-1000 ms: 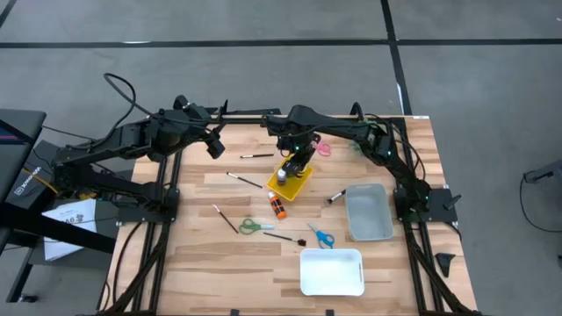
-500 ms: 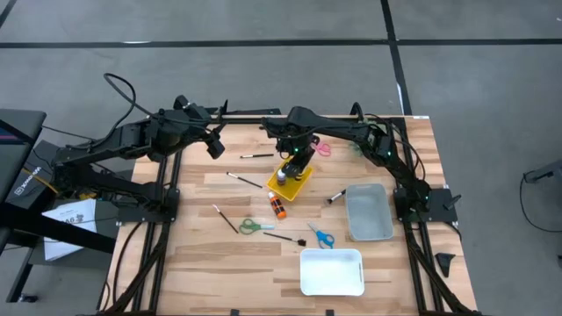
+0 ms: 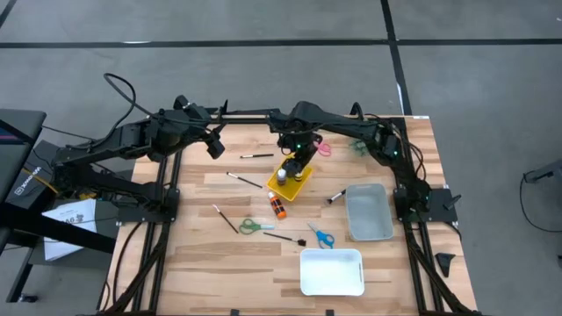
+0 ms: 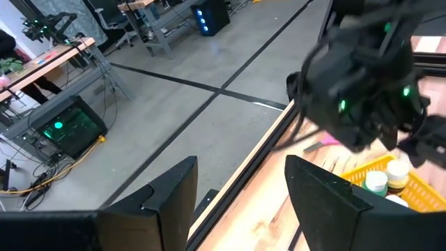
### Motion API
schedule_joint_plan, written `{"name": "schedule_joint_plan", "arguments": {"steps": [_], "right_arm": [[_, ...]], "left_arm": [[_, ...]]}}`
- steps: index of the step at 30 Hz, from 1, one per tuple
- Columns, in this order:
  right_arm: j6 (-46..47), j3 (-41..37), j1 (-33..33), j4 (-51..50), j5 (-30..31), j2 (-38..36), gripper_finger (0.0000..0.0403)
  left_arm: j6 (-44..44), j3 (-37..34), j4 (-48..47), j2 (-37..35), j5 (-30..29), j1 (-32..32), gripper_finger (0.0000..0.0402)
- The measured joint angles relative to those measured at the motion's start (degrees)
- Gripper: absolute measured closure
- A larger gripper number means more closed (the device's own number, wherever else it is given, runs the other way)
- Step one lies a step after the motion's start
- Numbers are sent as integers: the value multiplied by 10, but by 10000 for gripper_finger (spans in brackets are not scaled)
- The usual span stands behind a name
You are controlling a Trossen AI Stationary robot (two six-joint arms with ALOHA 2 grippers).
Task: Pick & Place Paint Supplies
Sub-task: Put the orange paint bottle into the yellow bin
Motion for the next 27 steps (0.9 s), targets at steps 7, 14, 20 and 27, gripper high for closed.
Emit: {"name": "schedule_joint_plan", "arguments": {"steps": [7, 14, 20, 27], "right_arm": [[0, 0, -6, 2, 4, -77, 224], [-34, 0, -10, 7, 5, -167, 238], [-34, 0, -29, 7, 7, -240, 246], [-37, 0, -36, 12, 6, -302, 248]], "left_arm": [[0, 0, -1, 0, 3, 0, 193], [-18, 0, -24, 0, 64, 0, 193], [-226, 0, -76, 4, 114, -4, 193], [-467, -7, -203, 48, 230, -63, 193]]}}
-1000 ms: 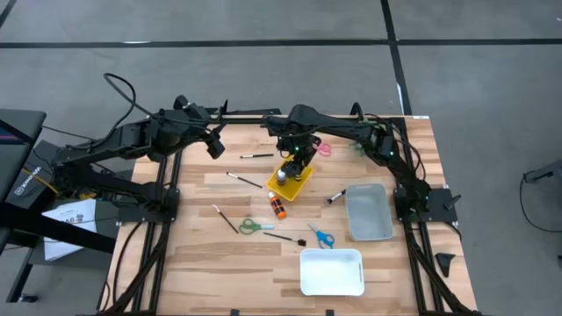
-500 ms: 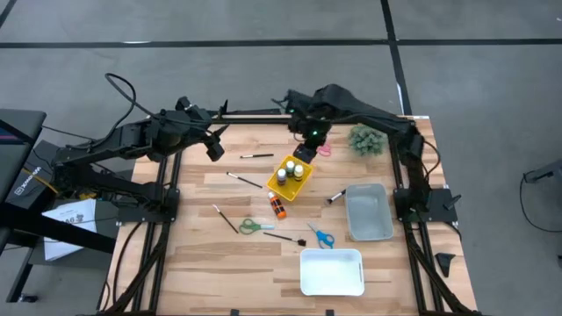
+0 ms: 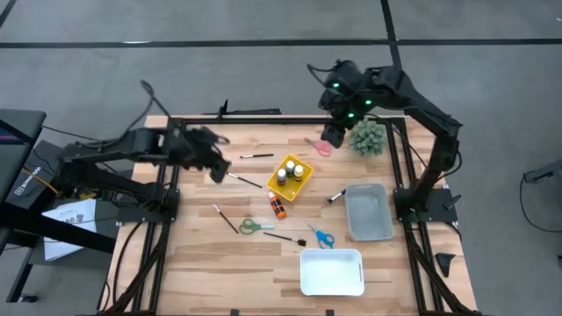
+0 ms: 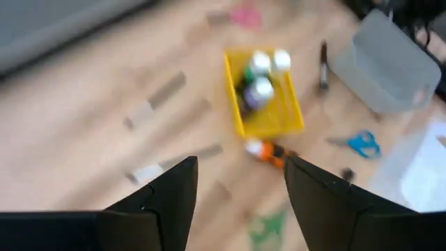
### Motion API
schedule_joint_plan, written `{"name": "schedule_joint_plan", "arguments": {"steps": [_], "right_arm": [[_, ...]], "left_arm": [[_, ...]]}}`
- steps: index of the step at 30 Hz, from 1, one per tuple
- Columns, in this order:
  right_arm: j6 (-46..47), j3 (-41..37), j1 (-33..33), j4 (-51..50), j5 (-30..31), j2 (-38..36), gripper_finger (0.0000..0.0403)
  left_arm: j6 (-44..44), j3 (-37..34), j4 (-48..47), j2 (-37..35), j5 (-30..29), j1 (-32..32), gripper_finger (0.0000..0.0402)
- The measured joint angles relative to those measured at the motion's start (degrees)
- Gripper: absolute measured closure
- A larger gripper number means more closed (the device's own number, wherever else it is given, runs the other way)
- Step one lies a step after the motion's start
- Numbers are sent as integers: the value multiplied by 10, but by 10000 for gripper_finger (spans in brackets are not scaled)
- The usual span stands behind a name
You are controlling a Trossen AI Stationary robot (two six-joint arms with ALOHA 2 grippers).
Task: Pick & Place Paint Supplies
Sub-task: Put the orange paint bottle into the yellow bin
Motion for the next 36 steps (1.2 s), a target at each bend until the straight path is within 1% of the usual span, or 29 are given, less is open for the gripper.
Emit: {"name": "schedule_joint_plan", "arguments": {"steps": [3, 7, 10, 13, 15, 16, 21, 24, 28, 31, 33, 36], "right_arm": [[-9, 0, 0, 13, -1, -18, 245], [-11, 0, 0, 15, -8, -38, 231], [-8, 0, 0, 8, -36, -47, 212], [-19, 0, 0, -1, -73, -56, 188], [-25, 0, 0, -10, -79, -62, 173], [-28, 0, 0, -15, -78, -64, 168], [-39, 0, 0, -13, -81, -83, 159], [-47, 0, 0, -12, -84, -93, 159], [-52, 0, 0, -9, -90, -101, 159], [-56, 0, 0, -10, -92, -103, 159], [-62, 0, 0, -9, -92, -107, 159], [-67, 0, 0, -8, -92, -113, 159]], "left_arm": [[-101, -35, 21, 18, 15, -54, 193], [-256, -93, 100, 48, 11, -124, 193], [-355, -137, 191, 69, -14, -159, 192], [-399, -183, 319, 103, -18, -174, 180], [-414, -202, 383, 134, -17, -176, 163], [-421, -204, 400, 151, -17, -175, 154], [-437, -206, 453, 220, -46, -166, 115], [-438, -206, 495, 264, -39, -155, 105], [-431, -206, 586, 310, -18, -141, 107], [-403, -206, 649, 325, -12, -136, 117], [-388, -205, 663, 332, -12, -130, 127], [-387, -206, 656, 347, -3, -117, 141]]}}
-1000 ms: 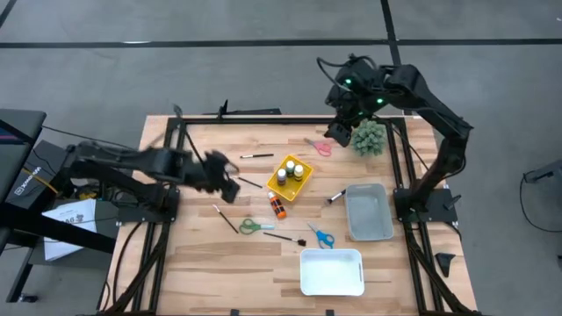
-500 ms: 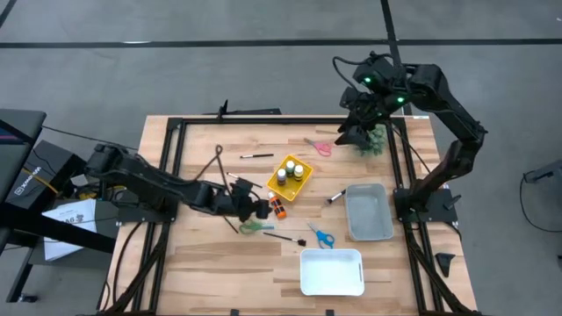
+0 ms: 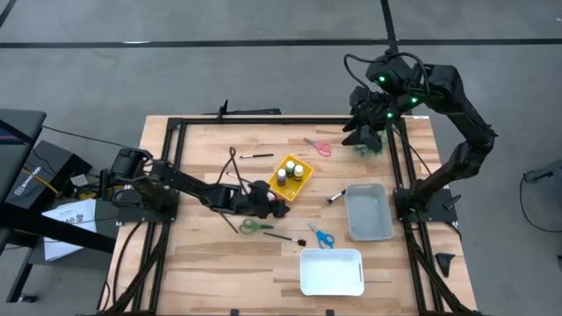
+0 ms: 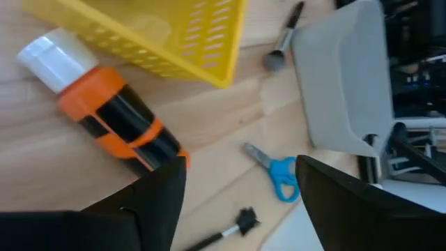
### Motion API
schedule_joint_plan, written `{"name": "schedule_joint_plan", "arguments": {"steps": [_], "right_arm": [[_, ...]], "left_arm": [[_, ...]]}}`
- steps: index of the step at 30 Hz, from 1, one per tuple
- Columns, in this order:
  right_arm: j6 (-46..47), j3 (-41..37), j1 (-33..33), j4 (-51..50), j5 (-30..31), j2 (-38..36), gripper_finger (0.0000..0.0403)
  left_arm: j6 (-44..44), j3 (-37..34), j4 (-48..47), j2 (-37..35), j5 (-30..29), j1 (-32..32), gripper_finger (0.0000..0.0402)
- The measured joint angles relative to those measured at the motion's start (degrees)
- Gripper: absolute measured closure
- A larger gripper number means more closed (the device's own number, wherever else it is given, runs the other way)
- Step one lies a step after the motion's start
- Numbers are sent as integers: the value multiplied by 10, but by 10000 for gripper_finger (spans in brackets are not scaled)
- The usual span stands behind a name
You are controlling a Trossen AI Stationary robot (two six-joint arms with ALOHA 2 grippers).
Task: Pick & Place Paint Supplies
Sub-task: Put the orange paint bottle into the yellow bin
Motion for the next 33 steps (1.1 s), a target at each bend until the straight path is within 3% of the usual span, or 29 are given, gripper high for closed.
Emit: {"name": "schedule_joint_plan", "arguments": {"steps": [11, 21, 26, 33], "right_arm": [[0, 0, 0, 1, 0, 0, 159], [0, 0, 0, 0, 0, 0, 159], [5, 0, 0, -1, 0, 0, 159], [17, 0, 0, 0, 0, 0, 159]], "left_arm": [[32, 1, 23, 20, 35, 44, 160], [44, 0, 30, 44, 65, 43, 160], [57, 1, -22, 24, 85, 35, 160], [61, -1, -166, -20, 108, 10, 160]]}}
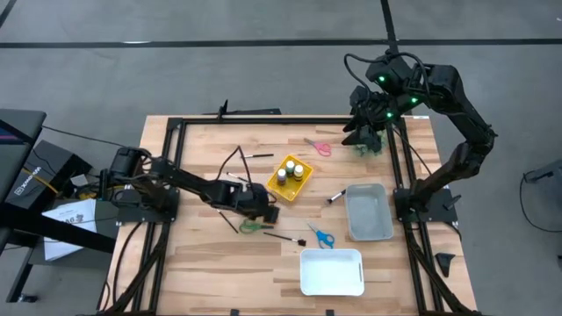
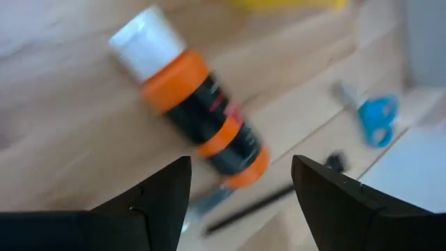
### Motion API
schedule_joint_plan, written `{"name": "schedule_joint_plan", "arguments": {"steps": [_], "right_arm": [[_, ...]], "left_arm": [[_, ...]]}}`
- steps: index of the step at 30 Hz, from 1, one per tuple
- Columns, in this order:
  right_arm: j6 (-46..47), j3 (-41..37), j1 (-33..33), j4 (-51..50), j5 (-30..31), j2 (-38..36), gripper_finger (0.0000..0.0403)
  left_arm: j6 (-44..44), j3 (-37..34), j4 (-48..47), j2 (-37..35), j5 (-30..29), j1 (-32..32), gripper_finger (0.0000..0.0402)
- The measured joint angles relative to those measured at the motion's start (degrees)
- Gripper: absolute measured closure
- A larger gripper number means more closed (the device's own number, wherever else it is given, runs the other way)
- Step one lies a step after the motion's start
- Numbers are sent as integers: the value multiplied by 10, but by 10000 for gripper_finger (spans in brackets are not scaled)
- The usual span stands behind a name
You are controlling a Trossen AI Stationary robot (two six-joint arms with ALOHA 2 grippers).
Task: Pick & Place Paint Supplies
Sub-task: Put the orange paint bottle into the yellow bin
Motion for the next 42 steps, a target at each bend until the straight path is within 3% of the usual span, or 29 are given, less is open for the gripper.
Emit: {"name": "schedule_joint_plan", "arguments": {"steps": [5, 9, 16, 24, 33, 38, 42], "right_arm": [[14, 0, 0, 1, 0, 0, 159], [22, 0, 0, 9, 0, 0, 159], [24, 0, 0, 25, 0, 0, 159], [11, 0, 0, 28, 0, 0, 159], [-2, 0, 0, 26, -12, 0, 159], [-8, 0, 0, 27, -16, 0, 159], [-15, 0, 0, 27, -17, 0, 159]], "left_arm": [[-1, 0, -77, -48, -11, -18, 160], [-16, 2, -83, -75, -37, -19, 160], [-62, 1, -84, -28, -39, -10, 160], [-89, 2, -7, 30, -26, 1, 160], [-100, 5, -40, 44, -13, 17, 160], [-72, 4, -57, 40, -14, 16, 162], [-9, 4, -67, 40, -22, 14, 187]]}}
